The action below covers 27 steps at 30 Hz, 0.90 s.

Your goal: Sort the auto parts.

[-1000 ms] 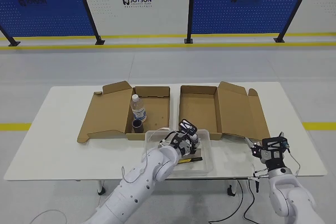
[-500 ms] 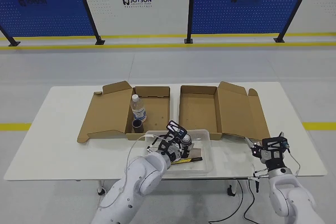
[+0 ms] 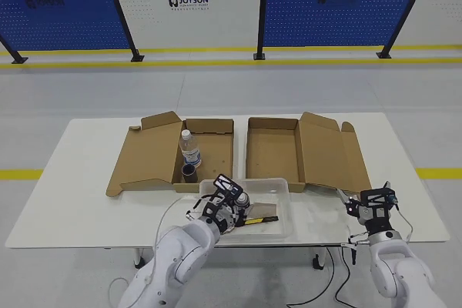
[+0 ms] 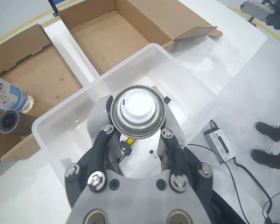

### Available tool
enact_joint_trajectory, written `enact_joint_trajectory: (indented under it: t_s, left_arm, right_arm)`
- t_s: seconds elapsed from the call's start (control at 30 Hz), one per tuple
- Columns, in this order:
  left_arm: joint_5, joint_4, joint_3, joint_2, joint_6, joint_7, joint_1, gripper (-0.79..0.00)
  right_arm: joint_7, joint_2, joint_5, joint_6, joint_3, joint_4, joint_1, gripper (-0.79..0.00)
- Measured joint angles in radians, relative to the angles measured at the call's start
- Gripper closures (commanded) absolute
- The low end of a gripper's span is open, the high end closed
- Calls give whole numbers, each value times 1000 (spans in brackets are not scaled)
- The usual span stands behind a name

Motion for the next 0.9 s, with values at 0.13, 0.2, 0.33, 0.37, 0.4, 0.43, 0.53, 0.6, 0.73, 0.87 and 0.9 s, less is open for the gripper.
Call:
enact_joint_trajectory:
  t_s: [0.13,0.2,0.33,0.37,0.4,0.43,0.53,0.6,0.73,0.87,0.9]
  left_arm:
    - [6,-12,-18,3,9,15,-10,0]
    - [18,-12,-26,4,16,14,-20,0]
    - [41,4,-28,5,23,3,-58,0]
    - [43,12,-28,5,23,3,-69,0]
    - [43,20,-28,4,23,3,-79,0]
    - [45,33,-29,4,26,5,-94,0]
    - [64,70,-30,2,43,15,-131,0]
    - [80,95,-26,1,54,19,-153,0]
    - [73,152,-22,-4,76,39,-199,0]
    - [77,211,-11,-10,95,54,-243,0]
    - [78,227,-8,-11,98,57,-254,0]
  right_arm:
    - [0,0,0,0,0,0,0,-785]
    - [0,0,0,0,0,0,0,-785]
    - [0,0,0,0,0,0,0,-785]
    - [0,0,0,0,0,0,0,-785]
    - [0,0,0,0,0,0,0,-785]
    - [0,0,0,0,0,0,0,-785]
    - [0,0,0,0,0,0,0,-785]
    - [0,0,0,0,0,0,0,-785]
    - [0,0,0,0,0,0,0,-785]
    - [0,0,0,0,0,0,0,-785]
    - [0,0,0,0,0,0,0,-785]
